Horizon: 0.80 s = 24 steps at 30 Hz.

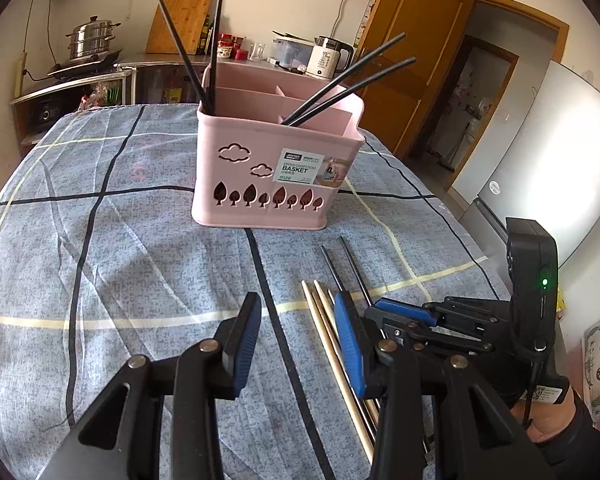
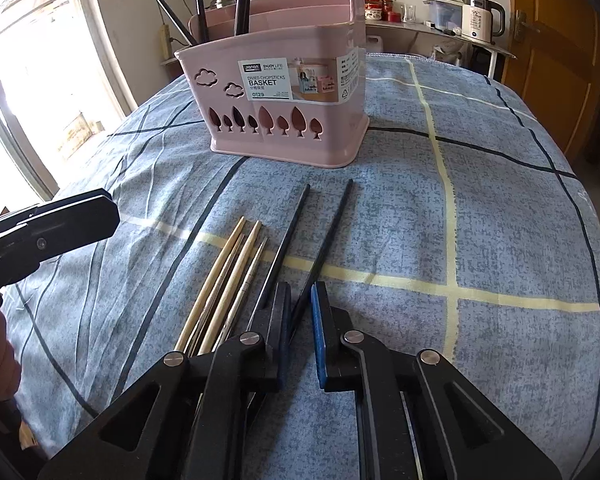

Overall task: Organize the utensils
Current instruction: 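Close the left tool on a thin chopstick while the right tool grasps a black chopstick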

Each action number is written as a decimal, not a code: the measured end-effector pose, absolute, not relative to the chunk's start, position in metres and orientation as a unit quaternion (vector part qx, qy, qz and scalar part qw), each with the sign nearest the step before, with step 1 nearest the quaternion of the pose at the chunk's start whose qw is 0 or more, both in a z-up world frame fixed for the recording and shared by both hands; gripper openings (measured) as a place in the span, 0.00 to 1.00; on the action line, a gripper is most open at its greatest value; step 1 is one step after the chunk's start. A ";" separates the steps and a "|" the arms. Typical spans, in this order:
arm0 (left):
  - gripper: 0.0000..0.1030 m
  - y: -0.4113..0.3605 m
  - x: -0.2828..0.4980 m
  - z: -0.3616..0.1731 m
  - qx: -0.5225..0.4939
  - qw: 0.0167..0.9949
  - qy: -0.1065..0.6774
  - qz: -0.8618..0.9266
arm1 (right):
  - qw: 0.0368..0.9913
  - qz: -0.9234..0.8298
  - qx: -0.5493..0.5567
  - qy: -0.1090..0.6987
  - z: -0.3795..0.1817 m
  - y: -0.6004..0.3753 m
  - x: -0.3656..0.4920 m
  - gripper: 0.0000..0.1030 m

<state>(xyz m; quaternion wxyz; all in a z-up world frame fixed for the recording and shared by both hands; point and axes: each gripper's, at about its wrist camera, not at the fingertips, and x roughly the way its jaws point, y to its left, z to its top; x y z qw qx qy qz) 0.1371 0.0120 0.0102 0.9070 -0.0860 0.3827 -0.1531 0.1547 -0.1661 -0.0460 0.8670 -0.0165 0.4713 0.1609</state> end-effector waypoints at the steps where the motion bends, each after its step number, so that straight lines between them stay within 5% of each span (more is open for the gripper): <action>1: 0.39 0.011 0.138 0.011 -0.085 0.907 0.382 -0.154 | 0.866 0.161 -0.014 0.473 -0.046 -0.168 0.155 0.10; 15: 0.38 -0.033 0.183 -0.001 -0.077 0.882 0.422 -0.195 | 0.871 0.131 0.006 0.473 -0.044 -0.221 0.148 0.09; 24: 0.27 -0.067 0.220 -0.030 -0.051 0.862 0.466 -0.190 | 0.873 0.116 0.035 0.472 -0.043 -0.251 0.147 0.09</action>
